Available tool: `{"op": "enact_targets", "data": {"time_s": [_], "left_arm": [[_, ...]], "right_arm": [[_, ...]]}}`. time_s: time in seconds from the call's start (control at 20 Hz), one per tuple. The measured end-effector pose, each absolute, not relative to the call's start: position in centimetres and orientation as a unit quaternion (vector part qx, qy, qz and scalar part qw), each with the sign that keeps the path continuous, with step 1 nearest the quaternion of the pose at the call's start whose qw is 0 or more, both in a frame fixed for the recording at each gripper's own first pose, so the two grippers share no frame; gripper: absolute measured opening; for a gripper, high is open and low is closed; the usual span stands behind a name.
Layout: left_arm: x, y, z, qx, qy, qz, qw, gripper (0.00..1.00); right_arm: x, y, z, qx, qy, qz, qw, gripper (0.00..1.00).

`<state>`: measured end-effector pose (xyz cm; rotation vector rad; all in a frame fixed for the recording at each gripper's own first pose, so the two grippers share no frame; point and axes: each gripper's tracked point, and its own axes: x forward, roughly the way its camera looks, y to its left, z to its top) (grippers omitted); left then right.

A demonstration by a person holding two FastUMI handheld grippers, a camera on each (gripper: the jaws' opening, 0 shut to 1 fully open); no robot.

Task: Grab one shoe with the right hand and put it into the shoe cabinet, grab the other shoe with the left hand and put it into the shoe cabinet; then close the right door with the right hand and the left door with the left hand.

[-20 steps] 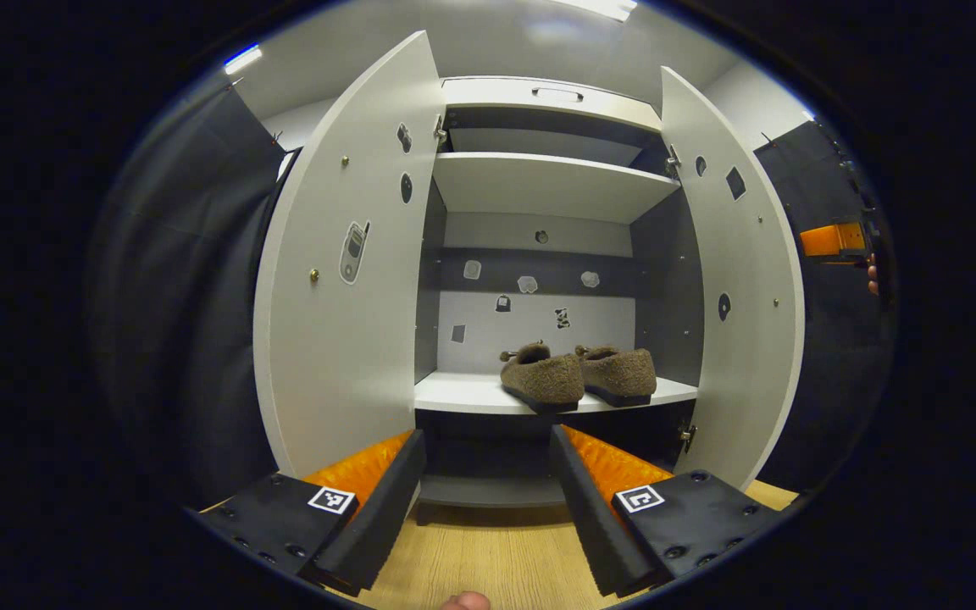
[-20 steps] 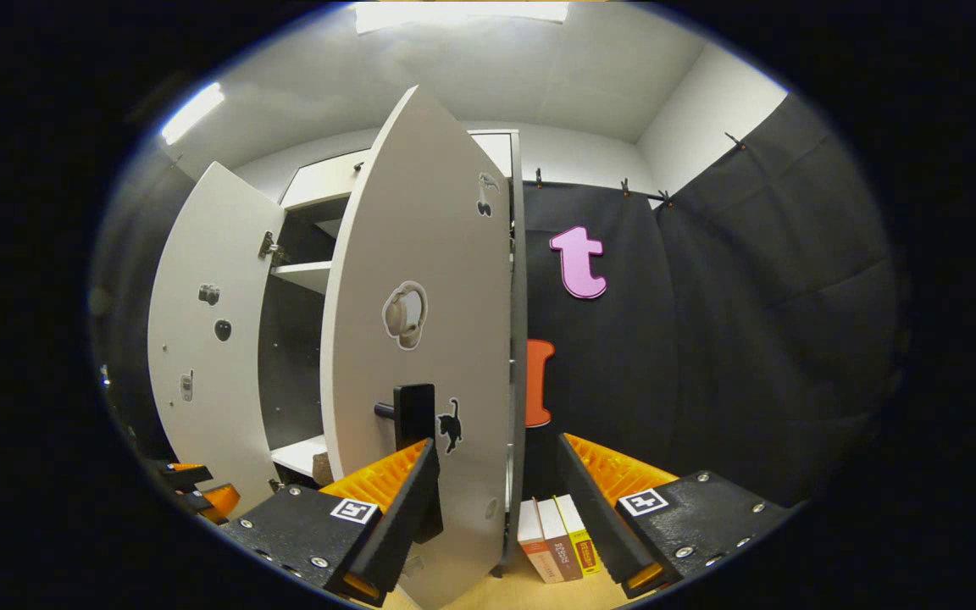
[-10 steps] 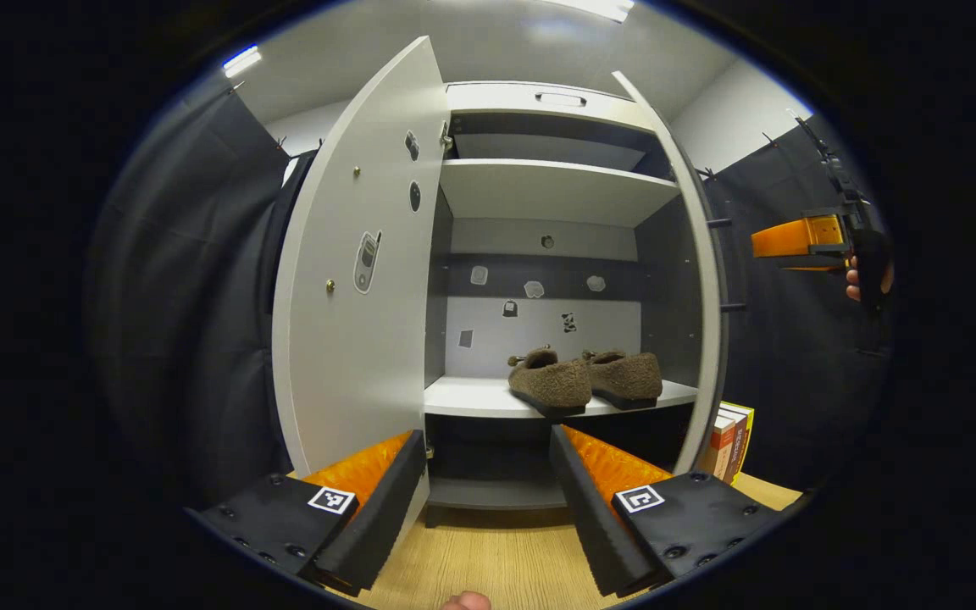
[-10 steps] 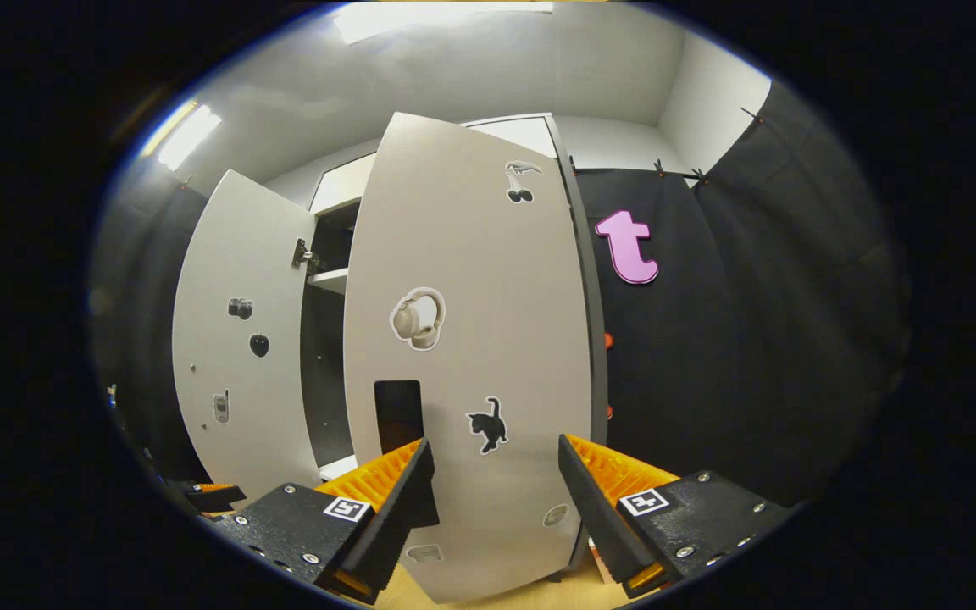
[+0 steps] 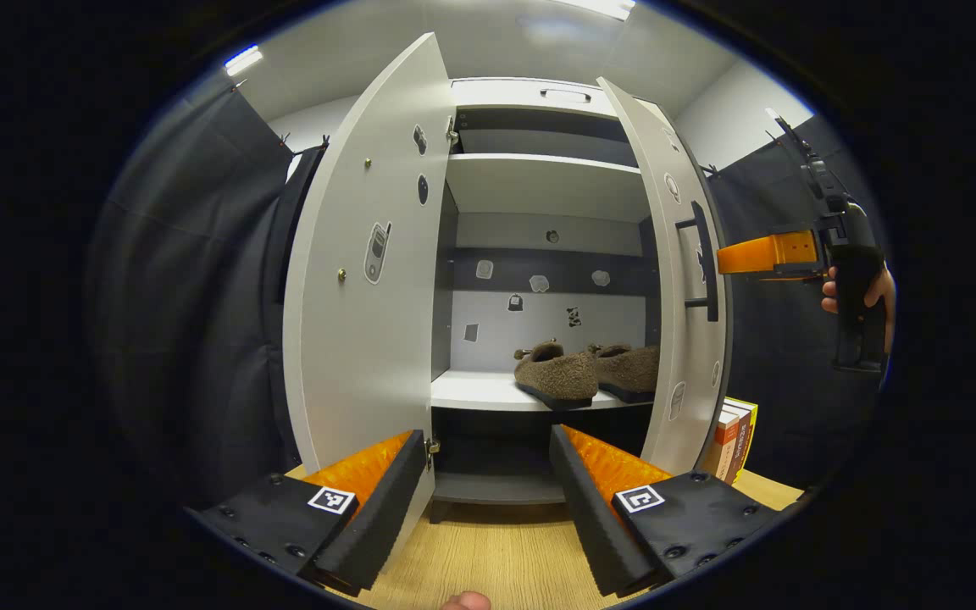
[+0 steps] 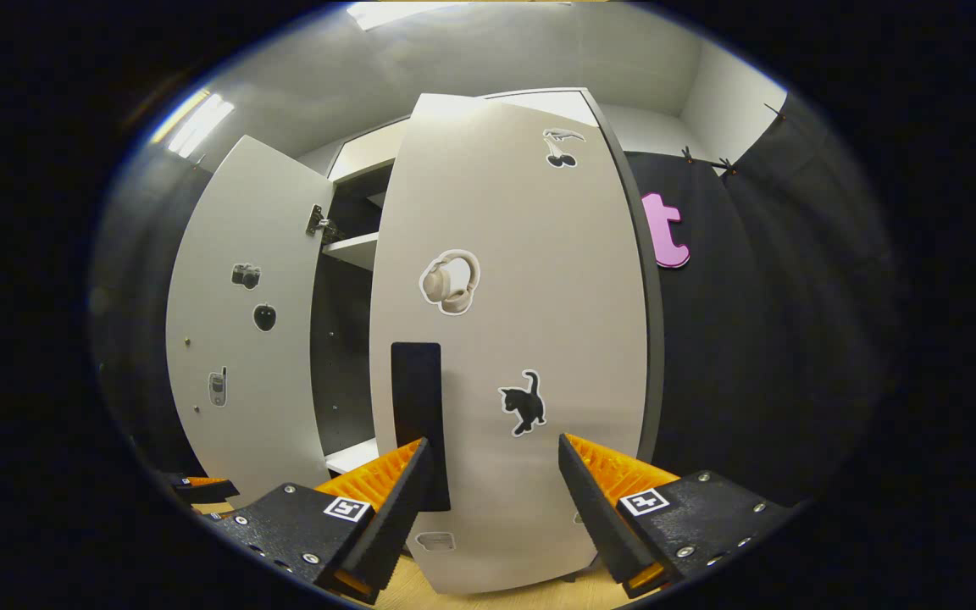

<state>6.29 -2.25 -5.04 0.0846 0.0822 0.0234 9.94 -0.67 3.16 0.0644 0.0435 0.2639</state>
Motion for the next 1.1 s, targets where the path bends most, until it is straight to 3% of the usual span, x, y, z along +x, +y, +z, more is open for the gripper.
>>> {"op": "enact_targets", "data": {"time_s": [0.2, 0.3, 0.35, 0.5, 1.1], "left_arm": [[6.3, -1.7, -4.8, 0.048, 0.036, 0.015, 0.998, 0.99], [6.4, -1.6, -5.0, 0.047, 0.039, 0.016, 0.998, 0.94], [6.4, -1.5, -5.2, 0.045, 0.040, 0.016, 0.998, 0.99], [6.6, -1.6, -5.4, 0.040, 0.044, 0.014, 0.998, 0.94], [6.4, -2.5, -5.8, 0.031, 0.051, -0.003, 0.998, 0.96]], "right_arm": [[11.0, 0.2, 3.0, 0.027, 0.017, 0.127, 0.991, 0.92], [11.8, 0.5, 2.9, 0.025, 0.019, 0.120, 0.992, 0.92], [12.2, 0.8, 2.8, 0.024, 0.020, 0.117, 0.993, 0.92], [13.7, 1.7, 2.4, 0.021, 0.021, 0.105, 0.994, 0.92], [17.0, 3.1, 1.3, 0.009, 0.018, 0.076, 0.997, 0.92]]}}
